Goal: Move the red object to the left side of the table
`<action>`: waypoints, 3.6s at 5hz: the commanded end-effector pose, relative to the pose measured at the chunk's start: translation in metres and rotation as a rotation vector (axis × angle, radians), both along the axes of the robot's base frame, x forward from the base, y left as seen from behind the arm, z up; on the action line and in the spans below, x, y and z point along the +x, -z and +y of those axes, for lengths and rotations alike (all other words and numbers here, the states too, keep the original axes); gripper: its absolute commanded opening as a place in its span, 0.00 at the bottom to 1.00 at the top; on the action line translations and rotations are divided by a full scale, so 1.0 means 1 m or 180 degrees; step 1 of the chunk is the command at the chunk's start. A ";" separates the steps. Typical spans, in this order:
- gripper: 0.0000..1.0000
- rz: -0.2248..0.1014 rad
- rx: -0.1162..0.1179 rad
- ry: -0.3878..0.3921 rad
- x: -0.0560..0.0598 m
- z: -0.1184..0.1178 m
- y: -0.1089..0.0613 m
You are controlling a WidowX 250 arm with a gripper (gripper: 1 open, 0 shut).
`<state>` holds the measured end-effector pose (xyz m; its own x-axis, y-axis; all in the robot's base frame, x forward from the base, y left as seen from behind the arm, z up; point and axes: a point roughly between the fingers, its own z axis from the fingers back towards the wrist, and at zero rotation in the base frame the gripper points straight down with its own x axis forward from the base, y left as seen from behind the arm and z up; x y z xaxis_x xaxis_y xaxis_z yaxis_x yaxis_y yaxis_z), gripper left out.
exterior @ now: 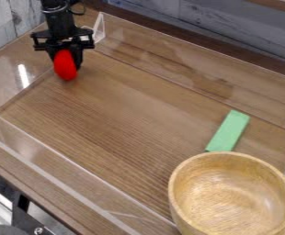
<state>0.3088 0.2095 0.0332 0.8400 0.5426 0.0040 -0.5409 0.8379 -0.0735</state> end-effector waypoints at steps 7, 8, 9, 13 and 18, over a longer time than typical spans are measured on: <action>1.00 -0.0511 0.0004 0.0234 0.031 -0.022 -0.090; 1.00 -0.0534 -0.0037 0.0312 0.035 -0.027 -0.098; 1.00 -0.0534 -0.0063 0.0346 0.039 -0.028 -0.103; 1.00 -0.0465 -0.0134 0.0530 0.059 -0.044 -0.098; 0.00 -0.0384 -0.0082 0.0743 0.062 -0.072 -0.061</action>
<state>0.3660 0.1392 0.0681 0.9359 0.3512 0.0284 -0.3428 0.9261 -0.1574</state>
